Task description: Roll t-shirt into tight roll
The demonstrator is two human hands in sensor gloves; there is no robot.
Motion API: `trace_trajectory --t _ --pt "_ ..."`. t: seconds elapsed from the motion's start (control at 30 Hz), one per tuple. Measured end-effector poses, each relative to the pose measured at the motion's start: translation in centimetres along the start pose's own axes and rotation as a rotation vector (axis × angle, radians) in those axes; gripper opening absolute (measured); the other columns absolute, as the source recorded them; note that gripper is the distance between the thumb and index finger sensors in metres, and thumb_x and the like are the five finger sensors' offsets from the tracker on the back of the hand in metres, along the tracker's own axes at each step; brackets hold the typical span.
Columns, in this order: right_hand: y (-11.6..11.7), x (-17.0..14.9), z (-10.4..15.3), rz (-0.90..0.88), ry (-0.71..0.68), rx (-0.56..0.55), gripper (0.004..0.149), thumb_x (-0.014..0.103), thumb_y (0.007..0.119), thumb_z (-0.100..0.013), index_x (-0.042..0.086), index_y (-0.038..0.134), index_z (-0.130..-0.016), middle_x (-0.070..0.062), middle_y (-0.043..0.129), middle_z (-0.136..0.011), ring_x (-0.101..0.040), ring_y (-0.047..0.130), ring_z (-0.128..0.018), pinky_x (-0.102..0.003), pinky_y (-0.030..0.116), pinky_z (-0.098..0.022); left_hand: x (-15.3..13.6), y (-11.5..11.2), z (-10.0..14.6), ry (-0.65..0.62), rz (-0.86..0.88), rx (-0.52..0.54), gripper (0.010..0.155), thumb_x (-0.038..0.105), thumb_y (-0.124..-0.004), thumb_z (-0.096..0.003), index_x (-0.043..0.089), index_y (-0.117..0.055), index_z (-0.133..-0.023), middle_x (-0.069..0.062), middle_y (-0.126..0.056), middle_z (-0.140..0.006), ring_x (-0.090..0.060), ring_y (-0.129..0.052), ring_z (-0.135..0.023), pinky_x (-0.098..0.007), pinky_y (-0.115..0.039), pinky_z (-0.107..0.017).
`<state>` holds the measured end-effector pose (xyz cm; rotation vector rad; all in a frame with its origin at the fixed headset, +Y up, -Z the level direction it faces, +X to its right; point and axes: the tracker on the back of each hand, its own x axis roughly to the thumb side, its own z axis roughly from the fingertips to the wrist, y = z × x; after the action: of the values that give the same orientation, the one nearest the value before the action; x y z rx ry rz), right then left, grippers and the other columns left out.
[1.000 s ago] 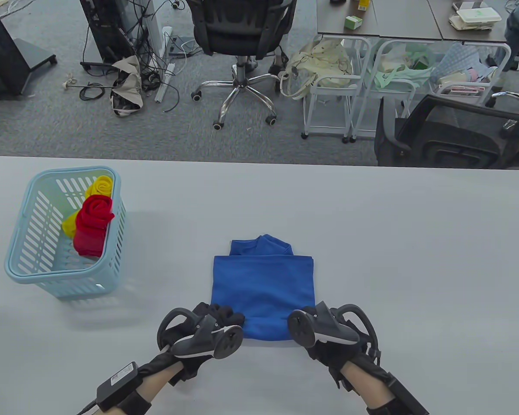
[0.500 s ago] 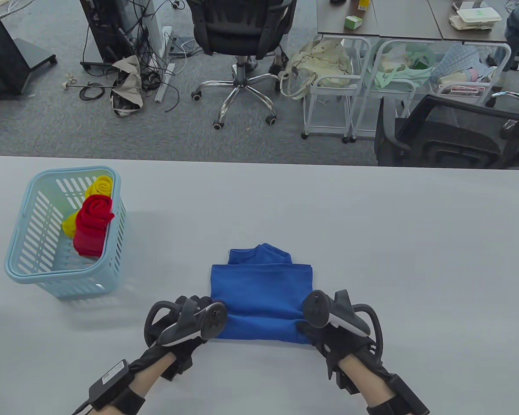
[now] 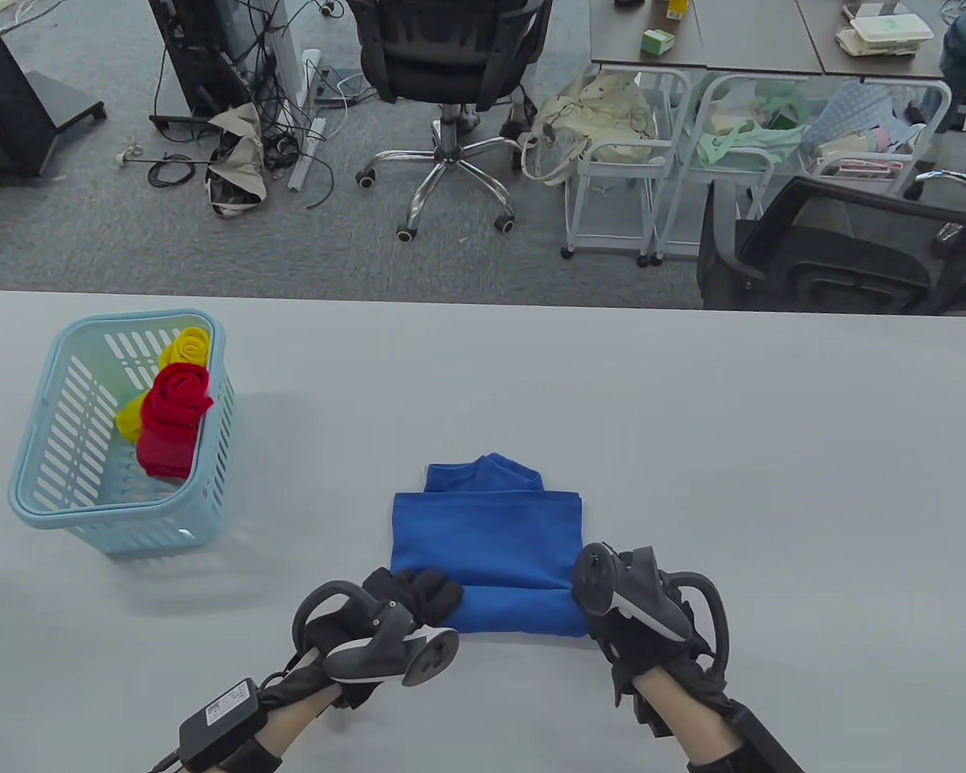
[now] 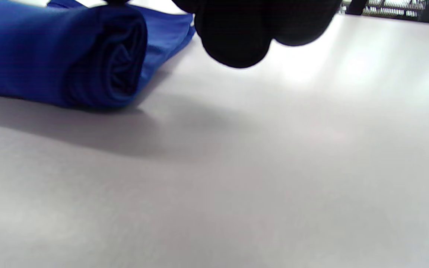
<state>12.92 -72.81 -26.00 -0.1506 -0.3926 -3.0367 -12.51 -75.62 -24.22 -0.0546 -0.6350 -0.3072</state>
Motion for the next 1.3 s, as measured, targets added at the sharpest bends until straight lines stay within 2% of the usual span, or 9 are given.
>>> trace_trajectory --t 0.17,0.33,0.47,0.63,0.77,0.9,0.97,1.1,1.3 --pt "0.0 1.5 0.7 -0.248 -0.388 0.126 0.055 0.043 0.065 -0.061 0.02 0.049 -0.108 -0.012 0.047 -0.11 -0.039 0.064 -0.093 -0.058 0.05 -0.07 -0.1 0.1 0.0 0.003 -0.02 0.006 0.063 0.053 -0.074 -0.0433 0.038 -0.06 -0.103 0.007 -0.073 -0.107 -0.006 -0.09 -0.076 -0.033 -0.08 -0.063" --pt "2.4 4.1 0.3 0.177 -0.326 0.037 0.067 0.044 0.07 -0.058 0.03 0.03 -0.109 0.0 0.034 -0.116 -0.036 0.054 -0.103 -0.058 0.046 -0.074 -0.3 0.0 0.0 0.063 -0.066 0.006 0.063 0.055 -0.074 -0.0423 0.041 -0.061 -0.102 0.005 -0.076 -0.105 -0.009 -0.091 -0.078 -0.034 -0.083 -0.063" --pt "2.3 4.6 -0.1 0.15 -0.29 0.025 0.067 0.044 0.073 -0.058 0.029 0.034 -0.11 0.0 0.039 -0.116 -0.036 0.056 -0.104 -0.057 0.048 -0.073 -0.7 -0.5 -0.3 0.109 -0.199 -0.001 0.065 0.059 -0.067 -0.0437 0.042 -0.053 -0.105 0.008 -0.073 -0.107 -0.013 -0.085 -0.087 -0.037 -0.079 -0.067" --pt "2.0 4.8 -0.2 0.125 -0.217 -0.004 0.06 0.038 0.068 -0.06 0.025 0.038 -0.111 -0.003 0.046 -0.116 -0.035 0.072 -0.098 -0.054 0.058 -0.07 -1.4 -0.4 -0.6 0.135 -0.153 0.02 0.056 0.05 -0.067 -0.0476 0.04 -0.059 -0.102 0.013 -0.081 -0.102 -0.013 -0.088 -0.093 -0.041 -0.075 -0.072" --pt "1.4 4.5 -0.9 0.063 -0.225 0.024 0.055 0.035 0.063 -0.06 0.018 0.044 -0.109 -0.009 0.058 -0.109 -0.028 0.082 -0.086 -0.052 0.062 -0.069 -3.4 0.0 -0.8 0.164 0.1 0.02 0.05 0.047 -0.068 -0.0476 0.039 -0.07 -0.097 0.014 -0.093 -0.089 -0.01 -0.098 -0.079 -0.039 -0.081 -0.067" --pt "1.3 2.3 -1.8 -0.322 -0.269 0.194 0.055 0.033 0.053 -0.061 0.007 0.044 -0.109 -0.018 0.064 -0.1 -0.026 0.086 -0.072 -0.053 0.064 -0.063 -6.2 -0.5 -0.5 0.168 0.495 -0.053 0.05 0.047 -0.062 -0.0497 0.032 -0.076 -0.096 0.009 -0.1 -0.077 -0.014 -0.103 -0.067 -0.04 -0.083 -0.062" --pt "1.7 1.8 -1.9 -0.359 -0.263 0.219 0.055 0.035 0.05 -0.062 0.007 0.046 -0.108 -0.017 0.071 -0.095 -0.022 0.09 -0.064 -0.051 0.068 -0.059 -6.7 -1.1 -0.4 0.185 0.574 -0.077 0.049 0.047 -0.06 -0.0508 0.031 -0.079 -0.093 0.007 -0.103 -0.07 -0.015 -0.103 -0.061 -0.041 -0.083 -0.06" --pt "2.2 2.0 -2.1 -0.28 -0.216 0.205 0.059 0.041 0.046 -0.063 0.007 0.04 -0.111 -0.011 0.071 -0.093 -0.018 0.09 -0.063 -0.048 0.07 -0.059 -6.0 -1.0 -0.4 0.231 0.246 -0.021 0.054 0.056 -0.06 -0.0472 0.034 -0.077 -0.094 0.009 -0.1 -0.074 -0.015 -0.102 -0.066 -0.041 -0.081 -0.062" --pt "2.5 1.3 -2.6 -0.31 -0.149 0.204 0.065 0.05 0.049 -0.064 0.007 0.039 -0.112 -0.005 0.071 -0.091 -0.015 0.09 -0.061 -0.046 0.071 -0.058 -2.7 1.8 1.1 0.17 -0.161 0.169 0.048 0.048 -0.061 -0.0499 0.044 -0.071 -0.096 0.011 -0.09 -0.093 -0.015 -0.095 -0.082 -0.041 -0.078 -0.068"
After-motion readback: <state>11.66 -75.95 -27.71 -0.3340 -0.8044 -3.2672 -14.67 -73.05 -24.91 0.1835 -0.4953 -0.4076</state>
